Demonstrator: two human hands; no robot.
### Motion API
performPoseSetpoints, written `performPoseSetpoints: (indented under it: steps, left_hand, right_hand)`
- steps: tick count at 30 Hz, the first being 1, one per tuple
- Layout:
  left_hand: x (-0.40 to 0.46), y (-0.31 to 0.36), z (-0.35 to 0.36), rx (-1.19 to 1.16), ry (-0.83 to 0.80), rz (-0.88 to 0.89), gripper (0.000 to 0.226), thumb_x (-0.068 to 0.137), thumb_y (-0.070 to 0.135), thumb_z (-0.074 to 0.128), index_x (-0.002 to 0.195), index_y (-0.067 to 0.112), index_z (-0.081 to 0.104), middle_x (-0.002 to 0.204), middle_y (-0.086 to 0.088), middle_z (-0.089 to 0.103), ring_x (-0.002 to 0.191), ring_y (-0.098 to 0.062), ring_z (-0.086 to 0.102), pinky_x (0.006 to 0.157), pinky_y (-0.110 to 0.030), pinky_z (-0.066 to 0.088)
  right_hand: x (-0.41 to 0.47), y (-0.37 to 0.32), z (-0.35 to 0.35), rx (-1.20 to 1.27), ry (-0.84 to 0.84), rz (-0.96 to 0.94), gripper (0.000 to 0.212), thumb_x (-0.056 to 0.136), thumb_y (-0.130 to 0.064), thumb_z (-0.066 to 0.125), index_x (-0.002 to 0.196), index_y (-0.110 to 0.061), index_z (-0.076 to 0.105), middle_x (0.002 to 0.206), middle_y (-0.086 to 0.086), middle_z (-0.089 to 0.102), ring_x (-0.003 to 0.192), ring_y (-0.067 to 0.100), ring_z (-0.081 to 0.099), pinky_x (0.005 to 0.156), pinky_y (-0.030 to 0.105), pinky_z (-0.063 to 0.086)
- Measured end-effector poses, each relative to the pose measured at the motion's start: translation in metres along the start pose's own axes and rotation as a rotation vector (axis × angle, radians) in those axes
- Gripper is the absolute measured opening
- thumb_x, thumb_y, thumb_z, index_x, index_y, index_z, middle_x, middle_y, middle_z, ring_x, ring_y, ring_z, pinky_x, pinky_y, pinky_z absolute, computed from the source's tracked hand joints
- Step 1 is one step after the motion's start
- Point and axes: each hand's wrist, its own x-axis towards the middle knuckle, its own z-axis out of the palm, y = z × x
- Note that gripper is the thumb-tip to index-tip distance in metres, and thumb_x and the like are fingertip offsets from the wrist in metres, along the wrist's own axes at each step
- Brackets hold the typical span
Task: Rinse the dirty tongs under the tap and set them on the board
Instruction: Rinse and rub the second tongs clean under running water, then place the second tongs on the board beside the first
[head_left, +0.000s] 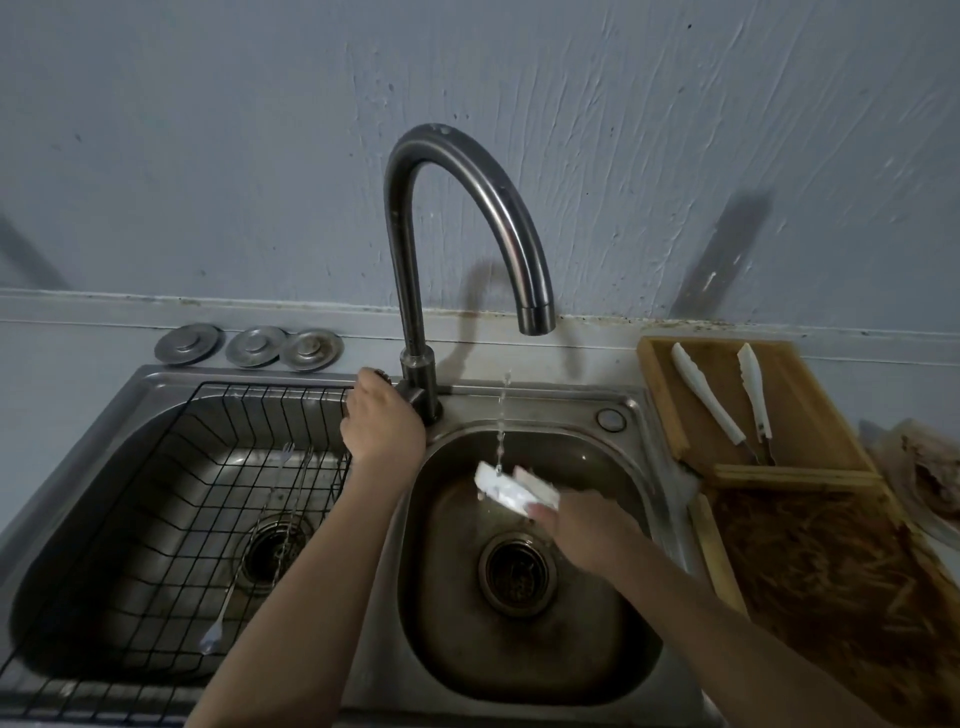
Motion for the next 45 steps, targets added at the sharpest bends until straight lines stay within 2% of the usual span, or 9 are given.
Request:
performPoseSetpoints:
  steps: [6, 10, 13, 18, 21, 27, 35, 40, 45]
  left_hand:
    - [-0.001, -0.001, 0.002, 0.030, -0.027, -0.002, 0.027, 0.094, 0.013, 0.040, 0.119, 0.004, 0.035, 0.129, -0.016, 0.050, 0.121, -0.032, 0.047, 0.094, -0.048, 0.041]
    - [-0.004, 0.000, -0.001, -0.036, -0.036, -0.016, 0.024, 0.093, 0.012, 0.039, 0.116, 0.006, 0.036, 0.126, -0.015, 0.050, 0.118, -0.032, 0.047, 0.095, -0.050, 0.039]
    - [-0.003, -0.001, -0.001, -0.048, -0.029, -0.011, 0.023, 0.092, 0.012, 0.040, 0.114, 0.006, 0.036, 0.124, -0.015, 0.051, 0.115, -0.033, 0.049, 0.094, -0.051, 0.041]
    - [-0.005, 0.000, -0.001, -0.089, -0.031, -0.023, 0.022, 0.092, 0.011, 0.041, 0.113, 0.006, 0.037, 0.124, -0.015, 0.050, 0.113, -0.034, 0.049, 0.092, -0.052, 0.040]
    - [-0.006, 0.000, -0.002, -0.097, -0.035, -0.025, 0.023, 0.092, 0.012, 0.043, 0.113, 0.006, 0.037, 0.123, -0.015, 0.051, 0.112, -0.035, 0.050, 0.092, -0.052, 0.040]
    - [-0.009, 0.009, -0.004, -0.235, -0.107, -0.159, 0.054, 0.083, 0.005, 0.058, 0.128, 0.003, 0.029, 0.134, -0.020, 0.042, 0.125, -0.038, 0.042, 0.102, -0.055, 0.038]
    - [-0.043, 0.063, 0.003, -0.492, -0.226, -0.296, 0.093, 0.089, 0.011, 0.057, 0.148, 0.003, -0.015, 0.158, -0.016, -0.016, 0.147, -0.033, 0.001, 0.120, -0.043, 0.009]
    - [-0.073, 0.111, 0.028, -0.203, -0.498, 0.248, 0.068, 0.089, 0.020, 0.056, 0.147, 0.005, 0.024, 0.154, -0.017, 0.021, 0.141, -0.032, 0.025, 0.113, -0.035, 0.024]
    - [-0.094, 0.149, 0.071, 0.021, -0.604, 0.646, 0.025, 0.089, 0.015, 0.044, 0.109, 0.015, 0.059, 0.111, -0.010, 0.065, 0.104, -0.028, 0.061, 0.086, -0.035, 0.049]
  right_hand:
    - [-0.007, 0.001, 0.022, -0.069, 0.142, -0.004, 0.070, 0.089, -0.055, 0.042, 0.142, -0.014, 0.025, 0.127, 0.008, 0.051, 0.103, 0.021, 0.058, 0.066, 0.026, 0.041]
    - [-0.011, 0.003, 0.028, -0.110, -0.001, 0.023, 0.054, 0.091, -0.052, 0.041, 0.126, -0.012, 0.048, 0.119, 0.009, 0.058, 0.101, 0.023, 0.058, 0.069, 0.028, 0.041]
    - [-0.011, 0.002, 0.029, 0.019, 0.159, -0.026, 0.070, 0.088, -0.055, 0.042, 0.143, -0.015, 0.024, 0.130, 0.008, 0.049, 0.104, 0.020, 0.057, 0.066, 0.023, 0.041]
    - [-0.017, 0.019, 0.029, -0.076, -0.292, 0.113, 0.062, 0.088, -0.059, 0.042, 0.125, -0.010, 0.050, 0.117, 0.010, 0.061, 0.099, 0.022, 0.060, 0.076, 0.030, 0.045]
    - [-0.023, 0.022, 0.035, 0.069, -0.118, 0.147, 0.067, 0.083, -0.064, 0.045, 0.128, -0.014, 0.045, 0.094, 0.002, 0.065, 0.070, 0.011, 0.063, 0.053, 0.022, 0.044]
    - [-0.033, 0.030, 0.014, 0.138, -0.224, 0.110, 0.067, 0.089, -0.049, 0.049, 0.141, -0.011, 0.029, 0.130, 0.015, 0.044, 0.088, 0.017, 0.058, 0.064, 0.019, 0.042]
    - [-0.042, 0.062, -0.051, 0.334, 0.225, 0.079, 0.054, 0.089, -0.038, 0.053, 0.134, -0.017, 0.032, 0.134, 0.011, 0.036, 0.097, 0.013, 0.045, 0.073, 0.021, 0.041]
    - [-0.032, 0.112, -0.095, 0.347, 0.553, 0.179, 0.050, 0.090, -0.031, 0.055, 0.133, -0.014, 0.034, 0.129, 0.014, 0.042, 0.075, 0.008, 0.046, 0.056, 0.013, 0.041]
    - [-0.013, 0.165, -0.103, 0.253, 0.586, 0.303, 0.049, 0.089, -0.034, 0.057, 0.127, -0.007, 0.040, 0.120, 0.015, 0.052, 0.088, 0.016, 0.051, 0.070, 0.023, 0.044]
